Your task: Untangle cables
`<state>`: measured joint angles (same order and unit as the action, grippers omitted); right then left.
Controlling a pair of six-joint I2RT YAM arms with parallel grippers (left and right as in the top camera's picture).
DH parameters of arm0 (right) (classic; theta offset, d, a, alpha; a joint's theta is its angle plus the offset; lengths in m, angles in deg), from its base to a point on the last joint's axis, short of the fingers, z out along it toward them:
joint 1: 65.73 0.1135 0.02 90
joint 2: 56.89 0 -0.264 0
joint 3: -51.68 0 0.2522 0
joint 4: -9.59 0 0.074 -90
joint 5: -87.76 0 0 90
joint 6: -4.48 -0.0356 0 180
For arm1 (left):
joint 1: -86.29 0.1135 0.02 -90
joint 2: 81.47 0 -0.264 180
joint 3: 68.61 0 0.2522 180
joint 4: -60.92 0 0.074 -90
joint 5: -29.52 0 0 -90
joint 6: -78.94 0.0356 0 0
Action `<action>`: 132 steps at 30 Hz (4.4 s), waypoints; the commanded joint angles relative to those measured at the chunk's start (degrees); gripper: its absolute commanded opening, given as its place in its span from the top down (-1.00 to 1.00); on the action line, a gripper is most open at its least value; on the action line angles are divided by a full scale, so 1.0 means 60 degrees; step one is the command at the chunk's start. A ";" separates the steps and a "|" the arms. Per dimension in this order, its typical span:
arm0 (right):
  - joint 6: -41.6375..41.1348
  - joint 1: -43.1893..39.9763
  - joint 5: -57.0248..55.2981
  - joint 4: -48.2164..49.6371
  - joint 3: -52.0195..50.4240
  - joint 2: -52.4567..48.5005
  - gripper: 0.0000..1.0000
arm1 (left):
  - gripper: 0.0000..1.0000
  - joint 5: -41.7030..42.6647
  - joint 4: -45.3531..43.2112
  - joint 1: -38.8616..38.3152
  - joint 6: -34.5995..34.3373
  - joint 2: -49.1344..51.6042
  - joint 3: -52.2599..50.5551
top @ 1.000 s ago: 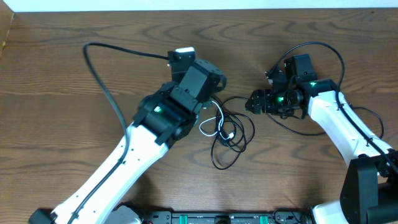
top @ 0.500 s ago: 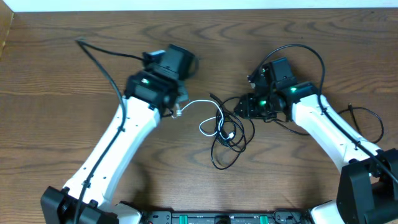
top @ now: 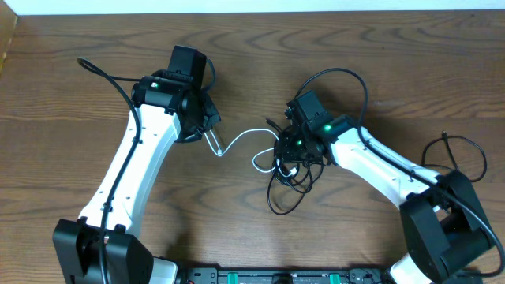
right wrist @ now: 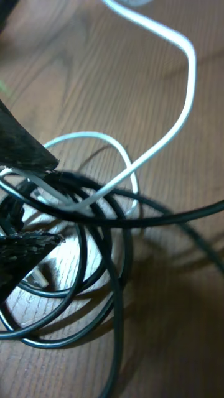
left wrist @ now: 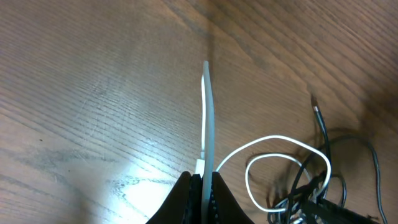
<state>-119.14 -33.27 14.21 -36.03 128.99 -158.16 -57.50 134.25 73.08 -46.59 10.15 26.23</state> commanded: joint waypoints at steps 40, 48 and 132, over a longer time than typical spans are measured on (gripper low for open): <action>0.0004 0.1716 -0.3133 -0.1825 -0.0084 0.0375 0.96 | 0.85 0.0113 0.0062 0.0047 0.0240 0.0022 0.0040; 0.0871 0.0831 -0.4135 -0.3038 -0.0011 0.0867 0.98 | 0.85 0.0073 0.0062 0.0047 0.0244 0.0022 0.0040; 0.1891 -0.0208 -0.1679 -0.0801 -0.0739 0.0448 0.86 | 0.85 -0.0572 0.0066 0.0047 0.0237 0.0022 0.0040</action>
<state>-106.58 -34.73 4.39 -41.27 125.36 -154.93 -59.57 134.45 73.08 -45.54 10.15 26.23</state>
